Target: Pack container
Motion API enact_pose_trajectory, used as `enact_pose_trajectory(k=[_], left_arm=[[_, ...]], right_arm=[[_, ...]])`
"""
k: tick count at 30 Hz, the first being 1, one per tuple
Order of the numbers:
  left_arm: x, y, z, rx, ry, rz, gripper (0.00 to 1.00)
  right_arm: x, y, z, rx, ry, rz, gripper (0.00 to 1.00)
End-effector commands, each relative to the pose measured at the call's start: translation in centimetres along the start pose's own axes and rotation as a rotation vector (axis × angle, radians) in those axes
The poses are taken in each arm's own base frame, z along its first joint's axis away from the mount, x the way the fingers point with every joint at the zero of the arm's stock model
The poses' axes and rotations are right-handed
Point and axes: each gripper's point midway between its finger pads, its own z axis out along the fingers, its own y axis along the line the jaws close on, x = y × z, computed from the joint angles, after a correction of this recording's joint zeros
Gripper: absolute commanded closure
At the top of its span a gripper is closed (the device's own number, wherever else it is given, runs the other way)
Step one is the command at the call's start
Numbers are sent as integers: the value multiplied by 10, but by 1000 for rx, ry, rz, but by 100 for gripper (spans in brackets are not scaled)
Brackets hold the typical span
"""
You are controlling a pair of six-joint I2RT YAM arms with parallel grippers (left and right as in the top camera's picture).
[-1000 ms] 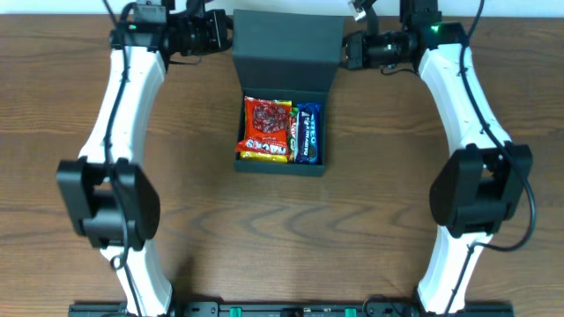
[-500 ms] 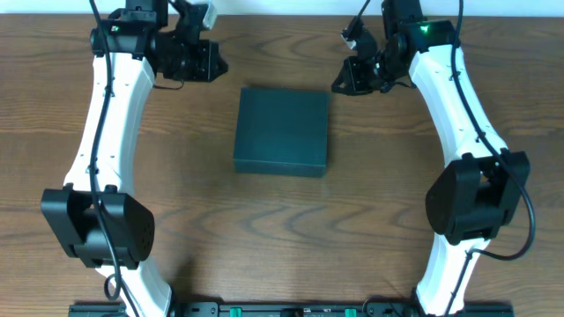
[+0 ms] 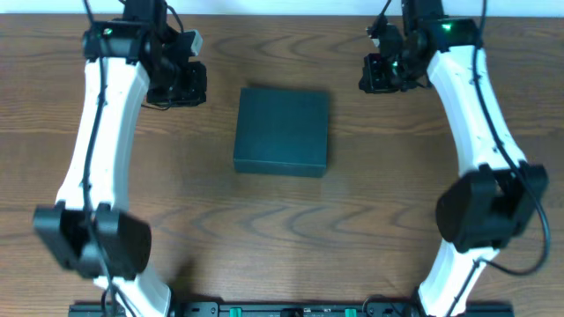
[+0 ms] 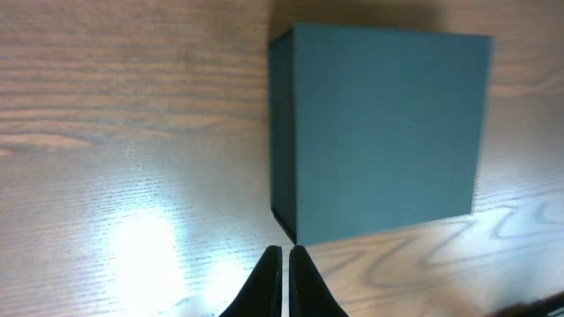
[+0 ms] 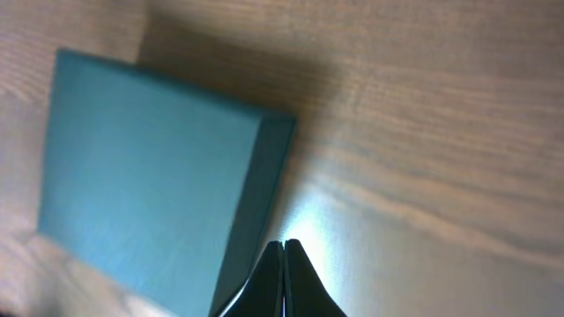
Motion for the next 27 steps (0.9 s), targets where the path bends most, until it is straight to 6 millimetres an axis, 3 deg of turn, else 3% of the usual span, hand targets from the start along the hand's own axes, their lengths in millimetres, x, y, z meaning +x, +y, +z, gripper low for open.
enact_pose_trajectory(k=[1,5,10,14,17,22,25,26,27], left_arm=[[19,-18,-46,-25,-98,54,94],[76,-28,-64,-30,-132,97,94],[161,-40,-76,71,-235,142,94],[209,-40,-91,93,-336,112,94],[243,-37,-98,90,-369,119,94],[271,-33,-92,94,-372,119,94],[271,-31,-85,92,-360,115,94],[269,-31,-84,92,-364,117,69],[266,-30,-82,94,-370,112,44]], right_arm=[[4,17,-61,48,-97,-46,99],[45,43,-102,46,-77,-70,99],[119,88,-113,-5,-85,-149,99],[180,96,-115,-23,-118,-130,98],[229,90,-114,-47,-139,-105,98],[296,70,-108,-92,-214,-7,99],[315,64,-109,-127,-290,23,99],[318,63,-110,-139,-313,35,76],[321,62,-111,-151,-328,63,42]])
